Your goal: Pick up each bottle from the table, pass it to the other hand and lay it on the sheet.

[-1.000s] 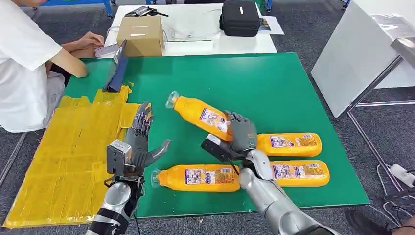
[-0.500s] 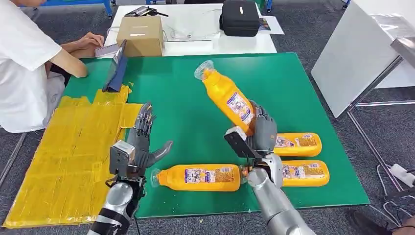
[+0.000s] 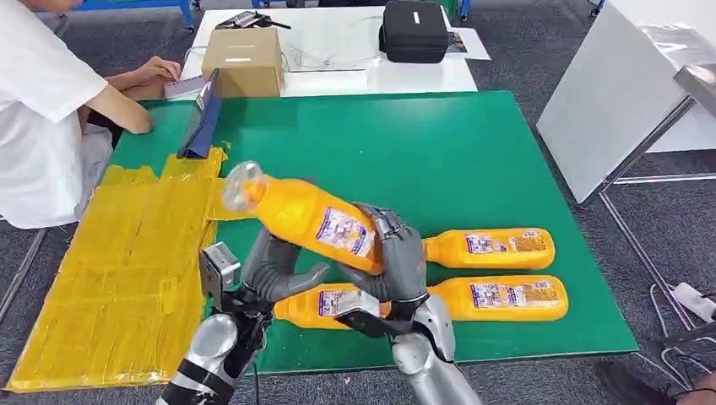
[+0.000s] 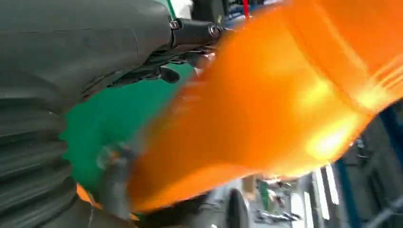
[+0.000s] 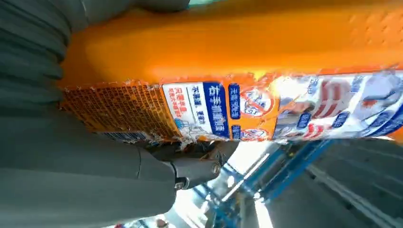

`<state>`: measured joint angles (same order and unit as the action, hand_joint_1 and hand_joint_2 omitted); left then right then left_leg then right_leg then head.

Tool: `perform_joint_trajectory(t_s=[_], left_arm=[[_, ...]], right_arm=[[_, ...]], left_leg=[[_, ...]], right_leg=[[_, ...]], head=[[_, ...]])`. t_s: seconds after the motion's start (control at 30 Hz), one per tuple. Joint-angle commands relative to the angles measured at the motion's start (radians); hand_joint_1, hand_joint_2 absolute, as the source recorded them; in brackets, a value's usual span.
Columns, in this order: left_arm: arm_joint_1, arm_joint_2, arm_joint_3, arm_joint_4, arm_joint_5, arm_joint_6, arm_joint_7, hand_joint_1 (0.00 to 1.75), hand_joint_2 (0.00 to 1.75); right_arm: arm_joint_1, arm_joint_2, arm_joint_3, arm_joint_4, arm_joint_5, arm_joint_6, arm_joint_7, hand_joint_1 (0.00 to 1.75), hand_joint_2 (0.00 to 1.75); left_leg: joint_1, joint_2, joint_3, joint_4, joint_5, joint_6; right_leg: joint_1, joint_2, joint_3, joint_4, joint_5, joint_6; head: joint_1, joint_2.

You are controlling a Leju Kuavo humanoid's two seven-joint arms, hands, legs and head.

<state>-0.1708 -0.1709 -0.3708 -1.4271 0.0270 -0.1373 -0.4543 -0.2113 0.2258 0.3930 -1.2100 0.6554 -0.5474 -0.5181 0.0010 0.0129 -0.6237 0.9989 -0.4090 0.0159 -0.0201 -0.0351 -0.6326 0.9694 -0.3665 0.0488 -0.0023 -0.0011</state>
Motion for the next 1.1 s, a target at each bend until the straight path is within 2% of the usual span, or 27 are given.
perform_joint_trajectory(t_s=[0.03,0.17,0.43,0.47,0.5,0.63,1.1], left_arm=[[-0.060,0.067,-0.051,-0.012,0.043,-0.026,0.013,0.00,1.75],[-0.060,0.067,-0.051,-0.012,0.043,-0.026,0.013,0.00,1.75],[-0.046,0.079,-0.047,-0.050,0.109,-0.046,0.000,0.00,1.75],[-0.045,0.077,-0.044,-0.053,0.099,-0.020,0.000,0.00,1.75],[-0.044,0.073,-0.043,-0.057,0.073,0.016,-0.007,1.75,1.75],[-0.048,0.067,-0.045,-0.040,0.064,0.035,-0.006,1.75,1.75],[-0.054,0.053,-0.049,-0.020,-0.010,0.140,-0.030,1.75,1.75]], right_arm=[[-0.043,-0.014,0.072,0.108,-0.014,0.002,-0.022,1.54,1.75],[-0.043,-0.014,0.072,0.108,-0.014,0.002,-0.022,1.52,1.75],[-0.094,0.012,0.119,0.292,-0.007,0.011,-0.033,1.61,1.75],[-0.097,0.016,0.123,0.310,-0.009,0.004,-0.040,1.61,1.75],[-0.095,0.017,0.129,0.315,-0.010,-0.001,-0.043,1.61,1.75],[-0.092,0.014,0.137,0.295,-0.016,0.004,-0.043,1.61,1.75],[-0.067,-0.008,0.154,0.174,-0.034,0.017,-0.029,1.73,1.75]], left_leg=[[0.002,0.000,0.004,0.000,-0.002,-0.001],[0.001,0.000,0.003,0.000,-0.001,-0.001],[0.002,0.001,0.007,0.000,-0.003,-0.002],[0.001,0.001,0.004,0.000,-0.001,-0.001],[0.002,0.001,0.006,0.000,-0.002,-0.002],[0.001,0.000,0.002,0.000,-0.001,-0.001],[0.002,-0.003,0.007,0.000,-0.003,-0.002]], right_leg=[[0.001,0.003,0.004,0.000,-0.001,-0.003],[0.001,0.002,0.003,0.000,-0.001,-0.001],[0.001,0.006,0.007,0.000,-0.002,-0.004],[0.001,0.003,0.004,-0.001,-0.001,-0.002],[0.001,0.004,0.006,0.000,-0.002,-0.003],[0.001,0.002,0.002,0.000,-0.001,-0.002],[0.001,0.002,0.007,0.000,-0.003,-0.003]], head=[[0.000,0.000],[0.000,0.000],[0.000,0.000],[0.000,0.000],[0.000,0.000],[0.000,0.000],[0.000,0.000]])
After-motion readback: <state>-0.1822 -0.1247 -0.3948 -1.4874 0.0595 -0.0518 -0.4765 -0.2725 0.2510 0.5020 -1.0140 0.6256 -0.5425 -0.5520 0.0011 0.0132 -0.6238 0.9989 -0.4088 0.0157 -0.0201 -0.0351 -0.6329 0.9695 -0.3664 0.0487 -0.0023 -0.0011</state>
